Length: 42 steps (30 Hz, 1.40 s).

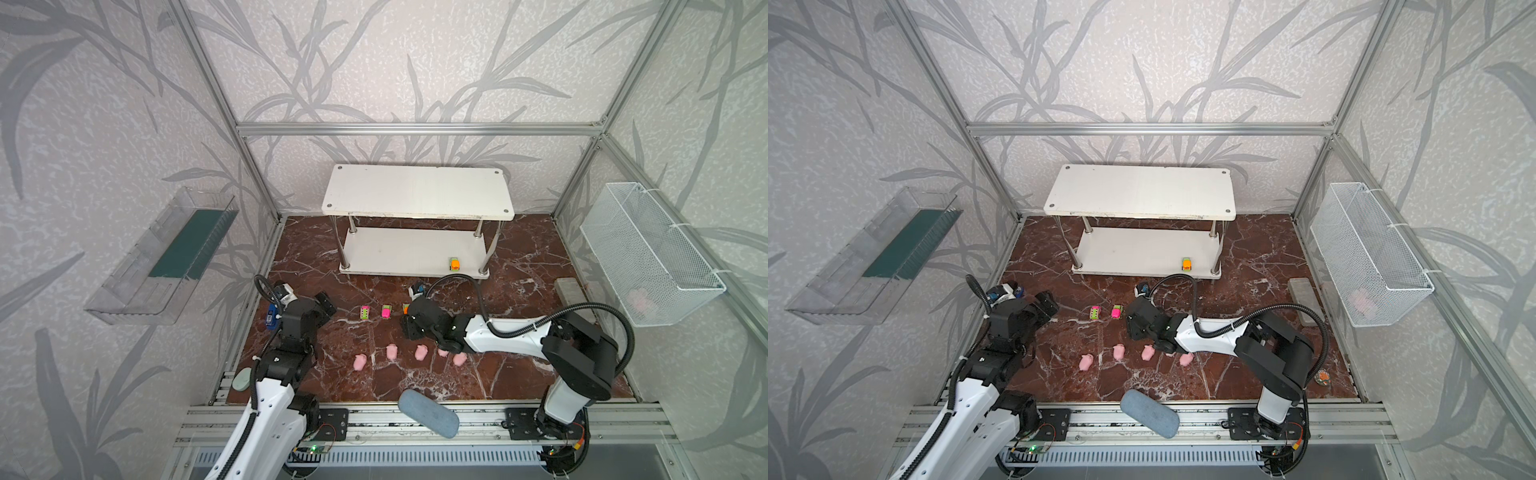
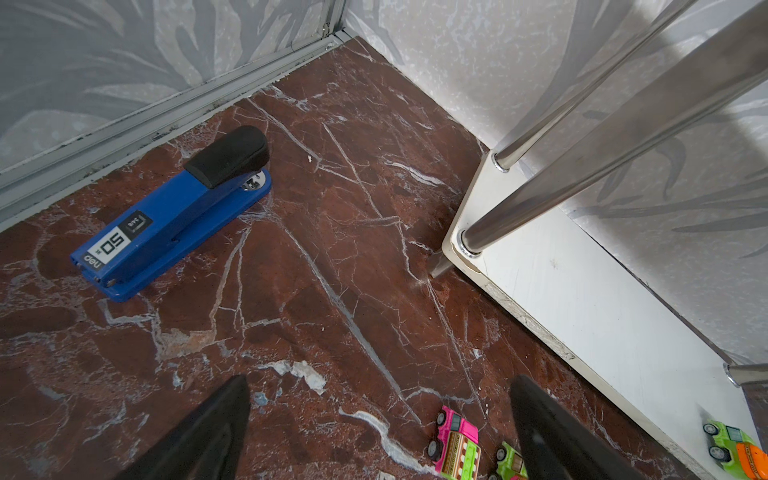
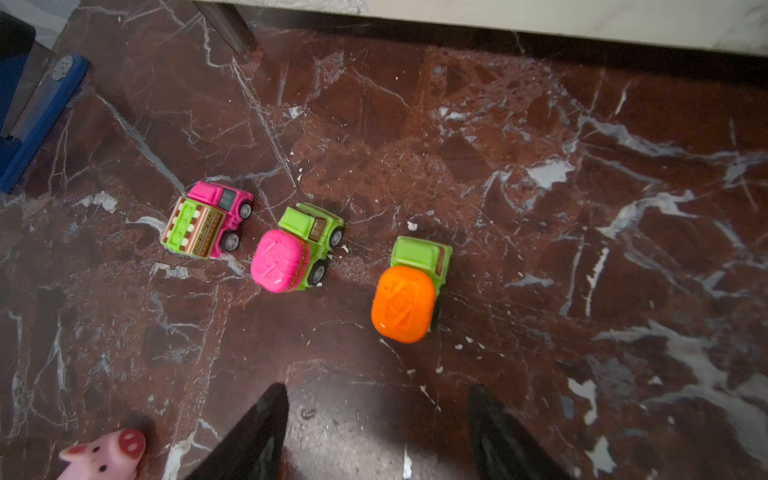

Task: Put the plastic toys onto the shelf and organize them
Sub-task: 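Move the right gripper back over the remaining toy cars, then lower the right gripper onto the next orange-and-green toy car and grasp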

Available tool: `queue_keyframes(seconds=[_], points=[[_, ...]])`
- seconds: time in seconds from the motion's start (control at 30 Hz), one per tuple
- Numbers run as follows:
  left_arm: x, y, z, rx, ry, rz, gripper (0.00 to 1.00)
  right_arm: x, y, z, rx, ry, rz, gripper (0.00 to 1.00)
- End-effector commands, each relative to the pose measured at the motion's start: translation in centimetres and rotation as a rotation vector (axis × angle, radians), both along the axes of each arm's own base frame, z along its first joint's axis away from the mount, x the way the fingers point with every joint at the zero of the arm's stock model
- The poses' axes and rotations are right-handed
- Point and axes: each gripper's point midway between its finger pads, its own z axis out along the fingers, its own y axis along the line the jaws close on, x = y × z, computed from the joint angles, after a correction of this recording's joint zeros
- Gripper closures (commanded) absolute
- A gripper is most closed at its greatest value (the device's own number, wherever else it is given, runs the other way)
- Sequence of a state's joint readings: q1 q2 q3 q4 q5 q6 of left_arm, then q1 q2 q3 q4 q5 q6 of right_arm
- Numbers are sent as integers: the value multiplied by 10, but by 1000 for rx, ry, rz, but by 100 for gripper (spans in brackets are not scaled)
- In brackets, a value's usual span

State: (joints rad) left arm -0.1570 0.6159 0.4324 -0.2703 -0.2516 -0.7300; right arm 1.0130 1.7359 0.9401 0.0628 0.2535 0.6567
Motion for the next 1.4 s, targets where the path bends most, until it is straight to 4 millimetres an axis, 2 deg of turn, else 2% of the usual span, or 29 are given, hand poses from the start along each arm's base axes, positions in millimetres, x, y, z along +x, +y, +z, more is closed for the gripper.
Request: queue_keyframes(seconds=[0.0,0.17,0.43,0.77,1.27,1.37], points=[[-5,3,-5,-4,13,18,4,7,10,6,20,-17,-16,32],[-3,2,-6,-4,15,18,4,11,14,-2,-14,-7,-14,35],[-1,1,-7,-5,18,15,4,21,10,-14,-77,-15,-39,41],[-1,2,-8,-6,20,19,4,31,6,-20,-144,-30,-48,56],[2,1,-11,-6,29,16,4,40,3,-31,-167,-27,-68,54],[2,1,-12,-4,32,18,4,40,2,-33,-174,-27,-74,59]])
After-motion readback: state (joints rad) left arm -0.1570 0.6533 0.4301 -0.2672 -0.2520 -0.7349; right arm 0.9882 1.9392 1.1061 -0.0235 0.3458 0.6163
